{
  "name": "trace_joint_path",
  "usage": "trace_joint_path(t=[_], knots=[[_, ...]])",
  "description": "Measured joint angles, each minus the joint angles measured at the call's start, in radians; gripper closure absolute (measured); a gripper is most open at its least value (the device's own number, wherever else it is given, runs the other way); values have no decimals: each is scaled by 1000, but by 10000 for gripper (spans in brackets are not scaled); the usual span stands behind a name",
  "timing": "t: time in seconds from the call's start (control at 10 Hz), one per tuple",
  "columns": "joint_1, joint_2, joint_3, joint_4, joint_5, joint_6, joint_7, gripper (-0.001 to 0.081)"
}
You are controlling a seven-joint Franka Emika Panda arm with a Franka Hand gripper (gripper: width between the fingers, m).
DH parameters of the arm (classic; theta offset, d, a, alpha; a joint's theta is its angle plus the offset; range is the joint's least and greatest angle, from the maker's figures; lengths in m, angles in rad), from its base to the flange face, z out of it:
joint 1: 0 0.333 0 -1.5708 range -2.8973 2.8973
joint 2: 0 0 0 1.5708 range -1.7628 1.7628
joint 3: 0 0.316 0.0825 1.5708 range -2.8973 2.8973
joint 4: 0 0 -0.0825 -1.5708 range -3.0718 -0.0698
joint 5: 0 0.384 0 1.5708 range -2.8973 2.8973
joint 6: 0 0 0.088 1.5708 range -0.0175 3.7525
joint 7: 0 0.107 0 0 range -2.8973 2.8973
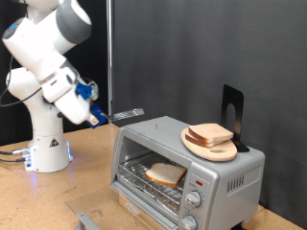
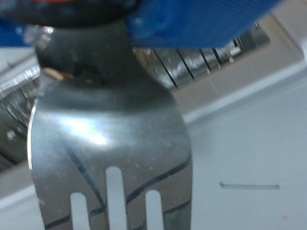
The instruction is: Make a piece of toast with the oven
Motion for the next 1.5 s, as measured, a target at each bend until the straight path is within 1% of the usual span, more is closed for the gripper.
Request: trace_joint_path(t=[0.4, 0.8, 0.9, 1.2, 1.5], knots=[[54, -24, 109, 22, 68, 66, 82, 412], [85, -22, 229, 69, 76, 106, 219, 412], [89, -19, 262, 75, 76, 118, 250, 412], [90, 9, 348, 72, 59, 146, 324, 412], [89, 36, 394, 50, 59, 195, 337, 412]])
